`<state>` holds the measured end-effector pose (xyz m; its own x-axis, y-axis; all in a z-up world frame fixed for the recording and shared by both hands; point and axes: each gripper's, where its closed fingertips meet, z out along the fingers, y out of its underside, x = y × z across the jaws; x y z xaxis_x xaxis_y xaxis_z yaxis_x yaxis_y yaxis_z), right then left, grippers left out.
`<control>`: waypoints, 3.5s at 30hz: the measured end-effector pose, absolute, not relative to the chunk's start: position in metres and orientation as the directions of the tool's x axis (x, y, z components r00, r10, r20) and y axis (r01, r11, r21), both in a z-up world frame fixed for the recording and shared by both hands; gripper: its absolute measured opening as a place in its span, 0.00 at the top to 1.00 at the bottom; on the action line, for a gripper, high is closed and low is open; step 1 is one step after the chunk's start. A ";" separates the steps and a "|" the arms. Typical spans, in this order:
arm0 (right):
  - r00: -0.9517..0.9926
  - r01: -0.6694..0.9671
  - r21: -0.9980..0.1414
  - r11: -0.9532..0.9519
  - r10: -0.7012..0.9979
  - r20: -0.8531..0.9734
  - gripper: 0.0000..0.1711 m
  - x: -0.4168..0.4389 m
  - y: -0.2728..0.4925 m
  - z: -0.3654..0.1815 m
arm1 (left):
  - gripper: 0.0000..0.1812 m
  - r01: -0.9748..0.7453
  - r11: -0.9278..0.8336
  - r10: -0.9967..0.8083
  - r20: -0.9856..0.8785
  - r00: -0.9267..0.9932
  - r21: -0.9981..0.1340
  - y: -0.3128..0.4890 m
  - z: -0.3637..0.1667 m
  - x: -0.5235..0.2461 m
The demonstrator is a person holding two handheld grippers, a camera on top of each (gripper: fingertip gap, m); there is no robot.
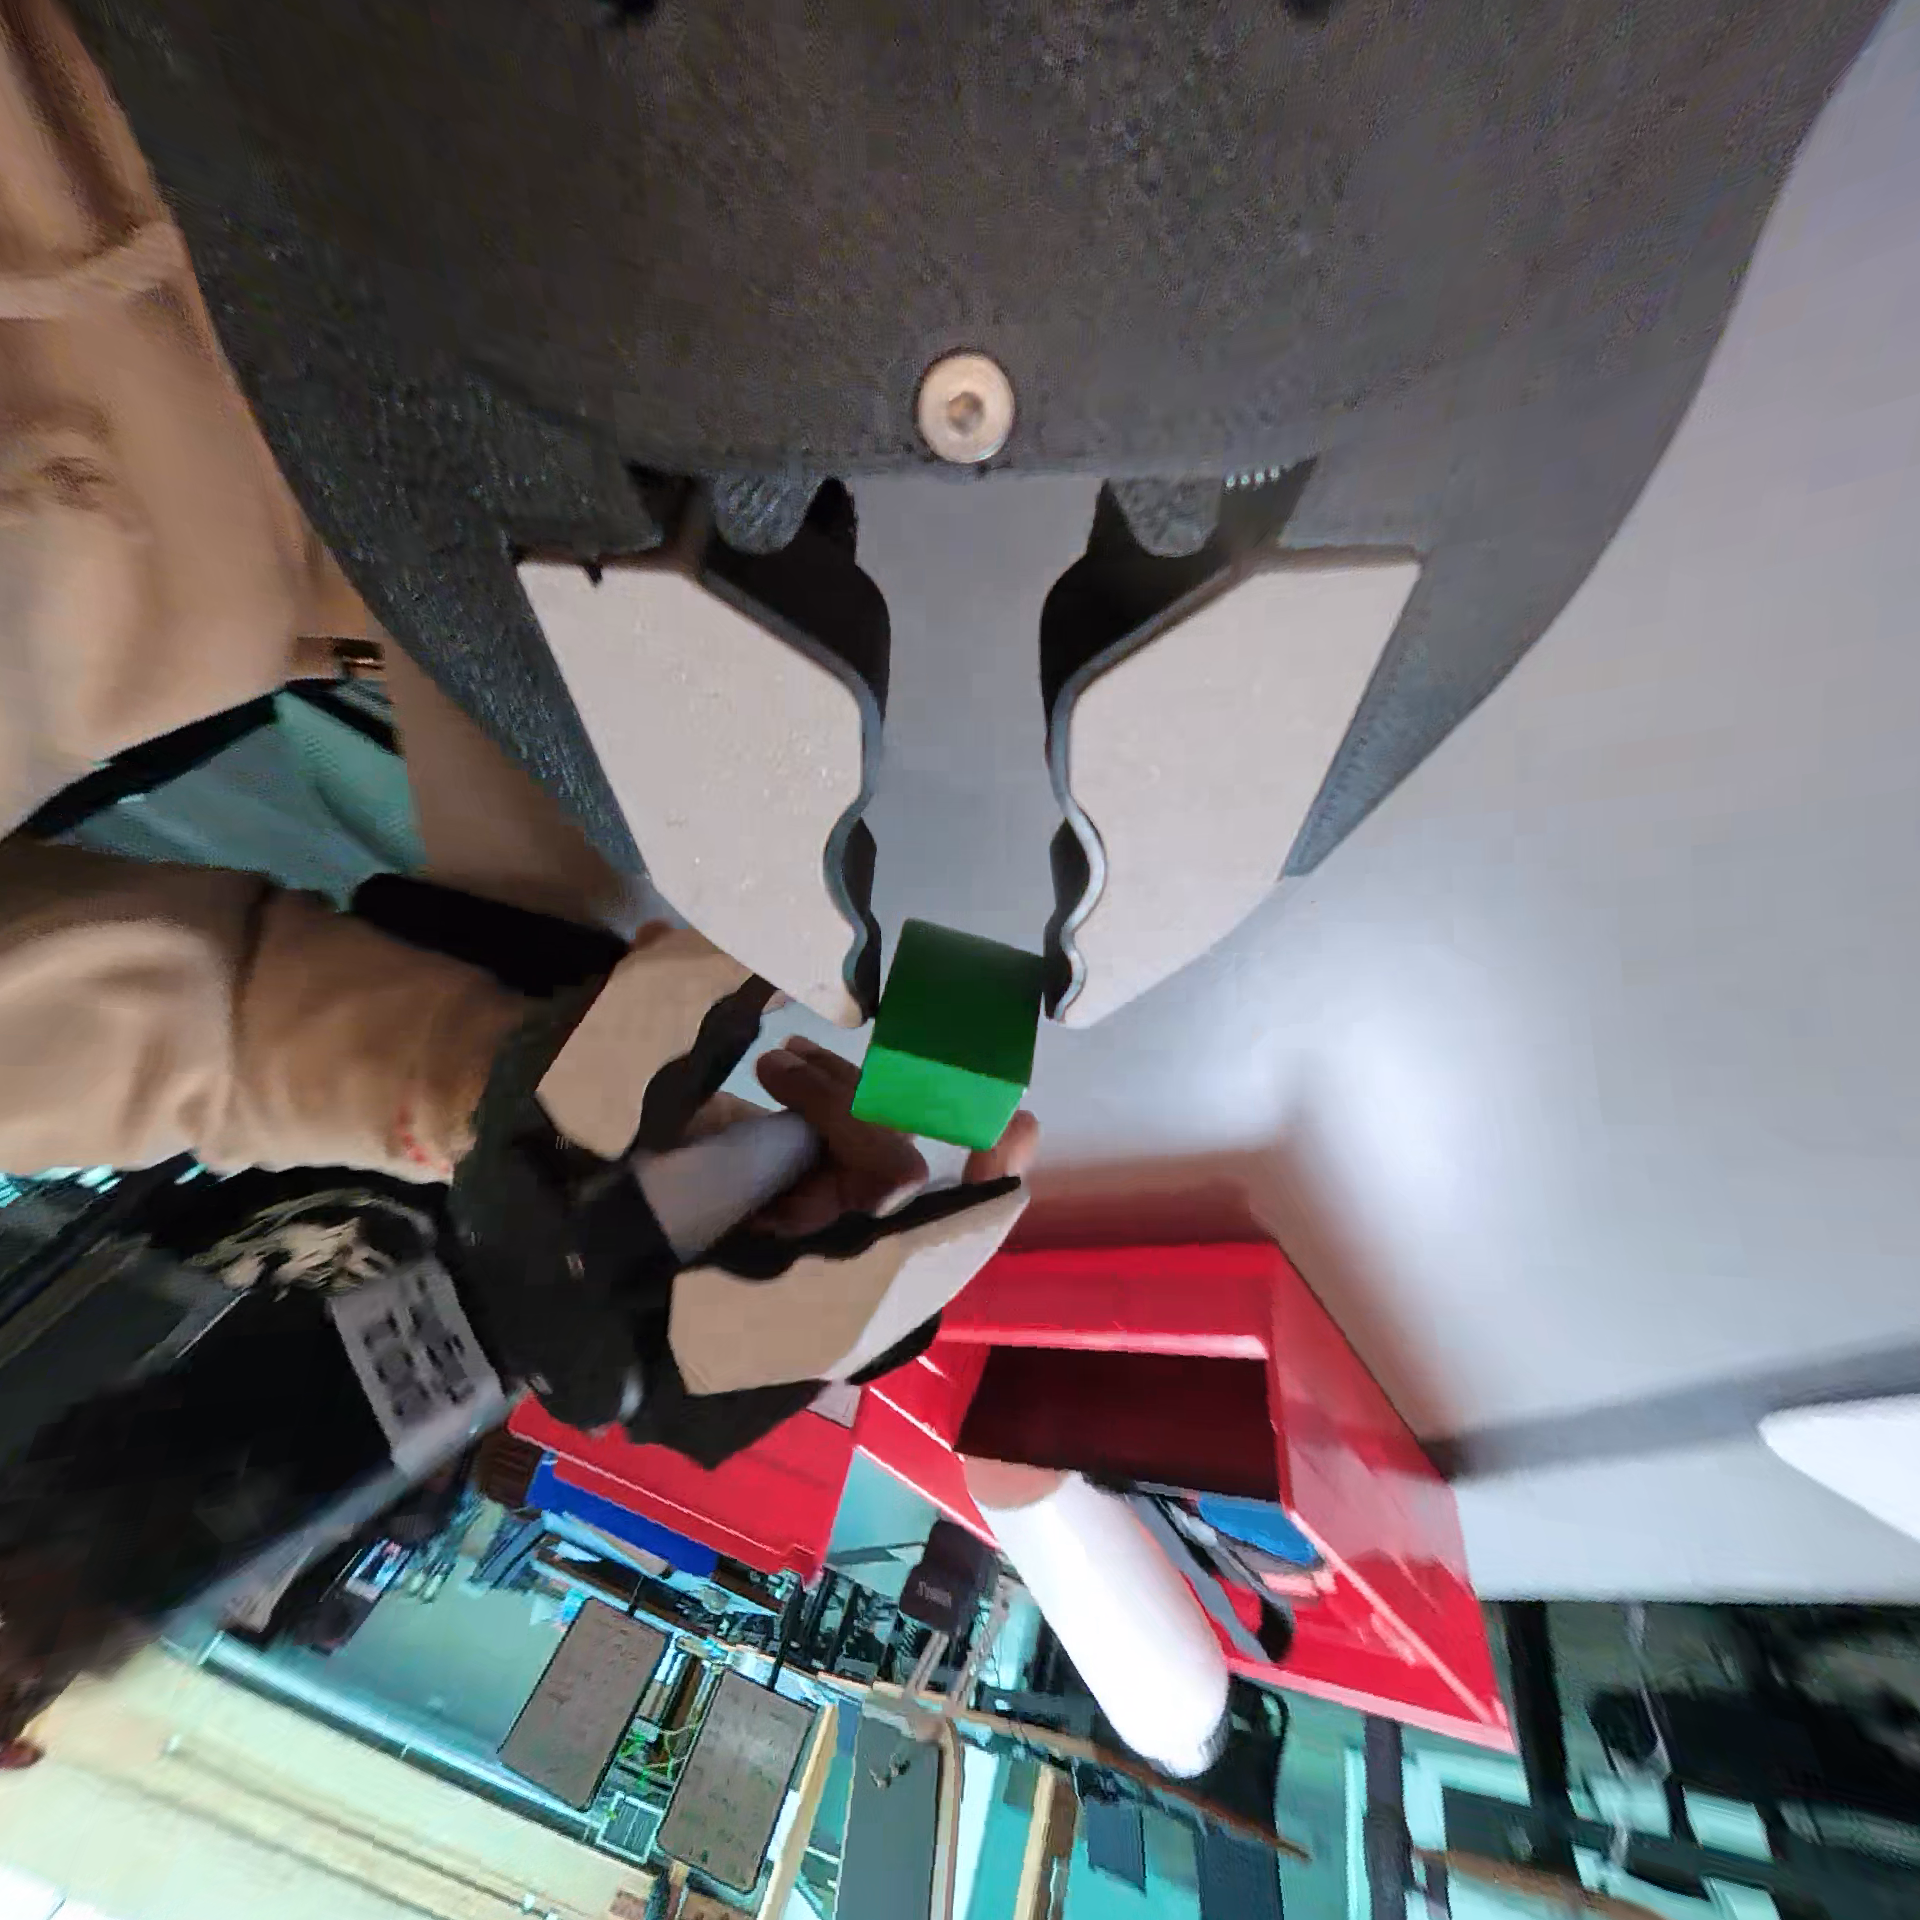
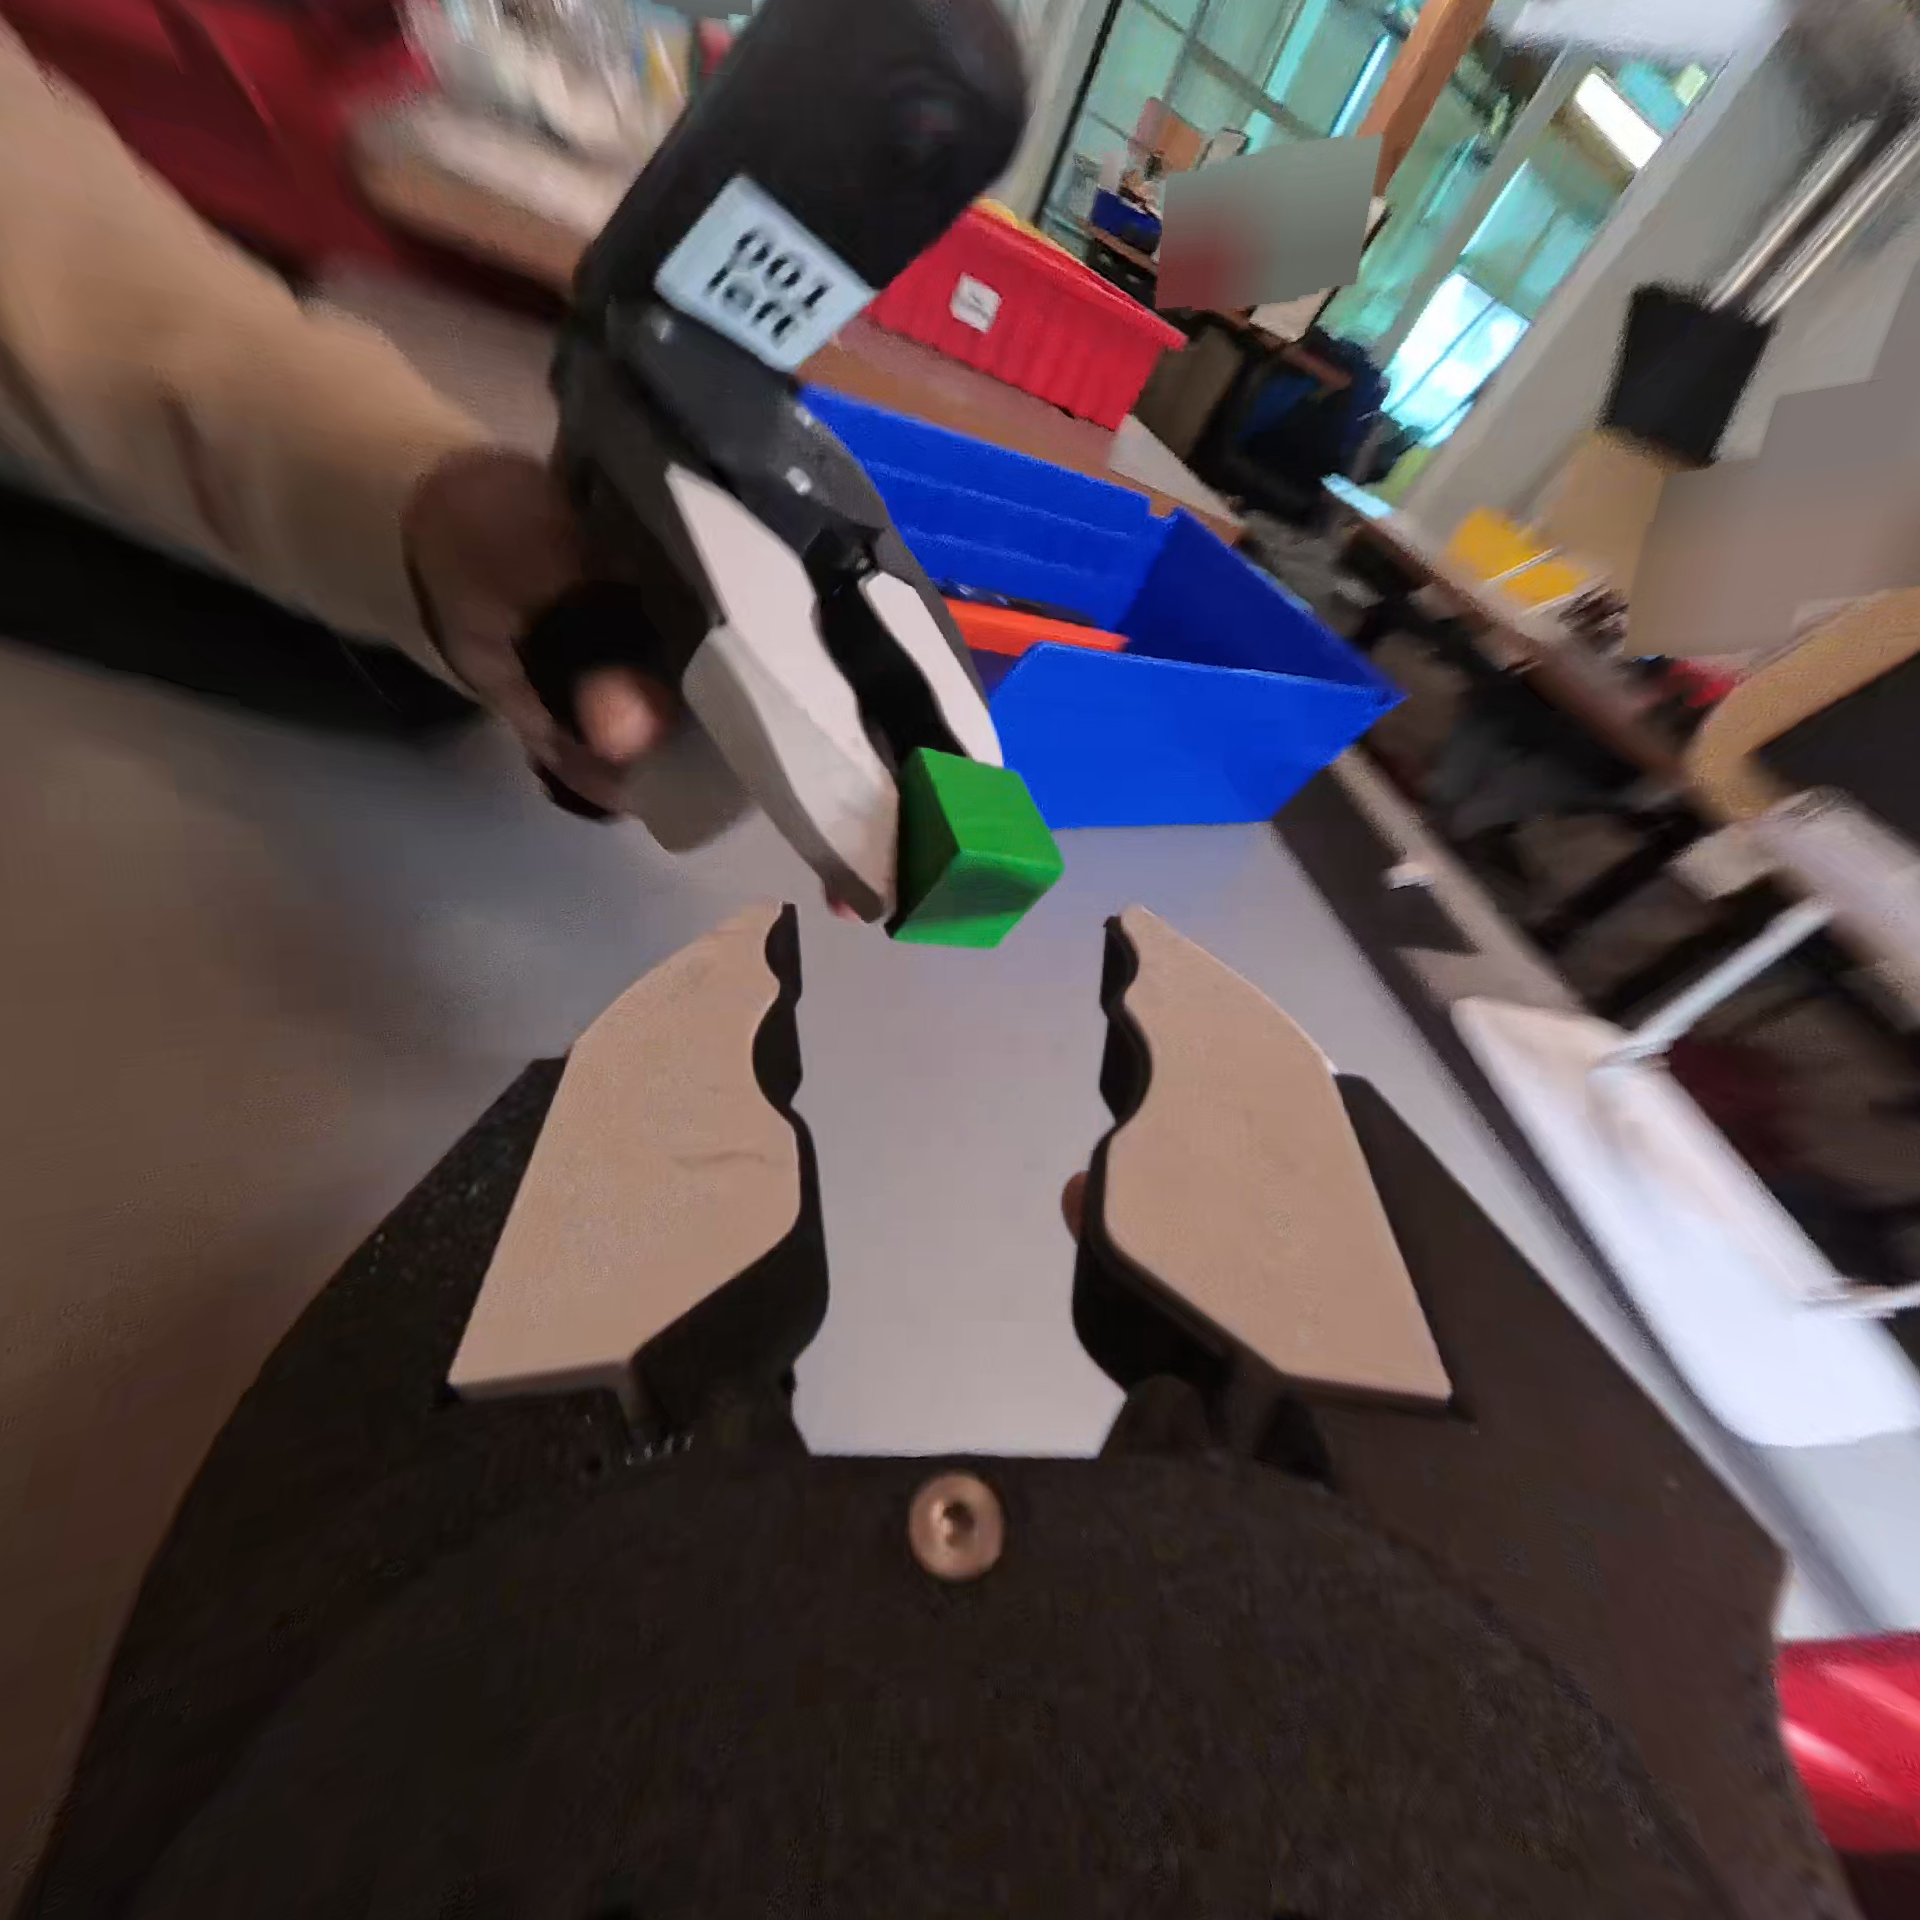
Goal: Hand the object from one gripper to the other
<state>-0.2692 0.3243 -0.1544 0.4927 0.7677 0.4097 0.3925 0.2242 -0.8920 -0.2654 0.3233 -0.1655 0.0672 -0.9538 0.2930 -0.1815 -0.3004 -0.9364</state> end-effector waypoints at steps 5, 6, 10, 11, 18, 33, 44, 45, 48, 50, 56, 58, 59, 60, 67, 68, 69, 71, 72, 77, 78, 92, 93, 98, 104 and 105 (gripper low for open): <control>0.352 0.688 -0.573 0.446 0.485 0.801 0.70 -0.273 0.329 -0.165 | 0.83 -0.210 -0.505 -0.860 0.509 0.040 -0.837 0.311 -0.176 -0.258; 0.326 0.721 -0.526 0.451 0.449 0.832 0.77 -0.271 0.331 -0.168 | 0.83 -0.209 -0.524 -0.847 0.530 0.030 -0.826 0.310 -0.176 -0.257; 0.436 0.572 -0.745 0.342 0.643 0.630 0.83 -0.265 0.327 -0.161 | 0.75 -0.145 -0.474 -0.868 0.488 -0.089 -0.869 0.304 -0.156 -0.260; 0.471 0.467 -0.839 0.280 0.724 0.504 0.83 -0.264 0.323 -0.154 | 0.73 -0.128 -0.436 -0.887 0.450 -0.105 -0.891 0.305 -0.151 -0.262; 0.102 0.058 -0.935 -0.350 0.934 -0.343 0.83 -0.272 0.279 -0.139 | 0.75 -0.094 0.017 -0.987 -0.001 -0.163 -0.995 0.289 -0.143 -0.272; -0.102 0.255 -0.761 -0.596 0.766 -0.635 0.83 -0.300 0.240 -0.166 | 0.77 -0.139 0.463 -0.865 -0.412 -0.284 -0.875 0.243 -0.171 -0.267; 0.358 0.188 -0.979 -0.083 0.934 -0.010 0.67 -0.274 0.303 -0.149 | 0.78 -0.122 -0.195 -0.981 0.193 0.023 -0.973 0.318 -0.149 -0.271; 0.404 0.255 -0.967 0.011 0.907 0.117 0.66 -0.275 0.308 -0.153 | 0.78 -0.115 -0.271 -0.963 0.270 0.026 -0.956 0.321 -0.150 -0.270; 0.491 0.402 -0.886 0.231 0.763 0.421 0.65 -0.279 0.320 -0.153 | 0.78 -0.111 -0.445 -0.895 0.446 0.009 -0.889 0.320 -0.157 -0.266; 0.477 0.511 -0.788 0.343 0.650 0.592 0.65 -0.281 0.323 -0.154 | 0.78 -0.117 -0.534 -0.841 0.540 -0.021 -0.837 0.312 -0.160 -0.261; 0.405 0.625 -0.643 0.443 0.521 0.752 0.82 -0.274 0.323 -0.155 | 0.76 -0.119 -0.604 -0.775 0.616 -0.139 -0.788 0.301 -0.152 -0.260; 0.462 0.474 -0.819 0.324 0.700 0.545 0.82 -0.272 0.318 -0.149 | 0.73 -0.083 -0.549 -0.811 0.554 -0.187 -0.832 0.301 -0.140 -0.265; 0.469 0.359 -0.904 0.232 0.793 0.389 0.83 -0.271 0.314 -0.144 | 0.72 -0.070 -0.488 -0.850 0.492 -0.189 -0.870 0.302 -0.136 -0.268; 0.449 0.235 -0.965 0.117 0.867 0.214 0.83 -0.271 0.309 -0.137 | 0.72 -0.062 -0.403 -0.895 0.407 -0.182 -0.913 0.301 -0.135 -0.270; -0.059 0.115 -0.795 -0.596 0.795 -0.604 0.83 -0.285 0.262 -0.147 | 0.74 -0.093 0.117 -0.974 -0.096 -0.205 -0.989 0.277 -0.144 -0.274; -0.087 0.173 -0.784 -0.597 0.784 -0.615 0.83 -0.287 0.254 -0.154 | 0.72 -0.101 0.147 -0.966 -0.120 -0.230 -0.984 0.272 -0.147 -0.275; -0.104 0.198 -0.779 -0.595 0.778 -0.620 0.83 -0.289 0.248 -0.157 | 0.73 -0.105 0.168 -0.958 -0.137 -0.252 -0.980 0.268 -0.149 -0.276; -0.108 0.209 -0.774 -0.597 0.773 -0.625 0.83 -0.292 0.246 -0.157 | 0.75 -0.090 0.210 -0.946 -0.180 -0.268 -0.973 0.263 -0.149 -0.278; -0.114 0.200 -0.769 -0.607 0.765 -0.633 0.83 -0.293 0.246 -0.155 | 0.75 -0.087 0.232 -0.941 -0.201 -0.273 -0.969 0.261 -0.149 -0.278; -0.128 0.174 -0.735 -0.656 0.725 -0.677 0.84 -0.302 0.246 -0.153 | 0.78 -0.097 0.338 -0.911 -0.300 -0.282 -0.936 0.251 -0.156 -0.274; -0.125 0.157 -0.730 -0.665 0.720 -0.683 0.84 -0.301 0.248 -0.152 | 0.82 -0.094 0.354 -0.908 -0.319 -0.271 -0.930 0.251 -0.155 -0.274; 0.490 0.442 -0.865 0.239 0.743 0.456 0.67 -0.274 0.323 -0.159 | 0.84 -0.149 -0.546 -0.835 0.551 0.009 -0.825 0.319 -0.160 -0.266; 0.467 0.516 -0.799 0.309 0.680 0.565 0.67 -0.274 0.325 -0.161 | 0.84 -0.149 -0.598 -0.797 0.604 0.005 -0.788 0.318 -0.161 -0.265; 0.375 0.672 -0.586 0.453 0.475 0.796 0.81 -0.273 0.327 -0.163 | 0.85 -0.145 -0.707 -0.700 0.714 0.007 -0.692 0.315 -0.165 -0.262; 0.518 0.321 -0.937 0.137 0.803 0.295 0.83 -0.268 0.322 -0.147 | 0.73 -0.077 -0.442 -0.889 0.448 -0.098 -0.894 0.313 -0.138 -0.270; 0.505 0.243 -0.969 0.049 0.846 0.170 0.83 -0.267 0.321 -0.144 | 0.73 -0.092 -0.350 -0.930 0.358 -0.088 -0.932 0.312 -0.140 -0.271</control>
<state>-0.2668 0.3207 -0.1439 0.5051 0.8462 0.1698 0.2431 0.0493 -0.9688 -0.2709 0.3122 -0.1403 -0.0884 -0.9296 0.3579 -0.0922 -0.3502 -0.9321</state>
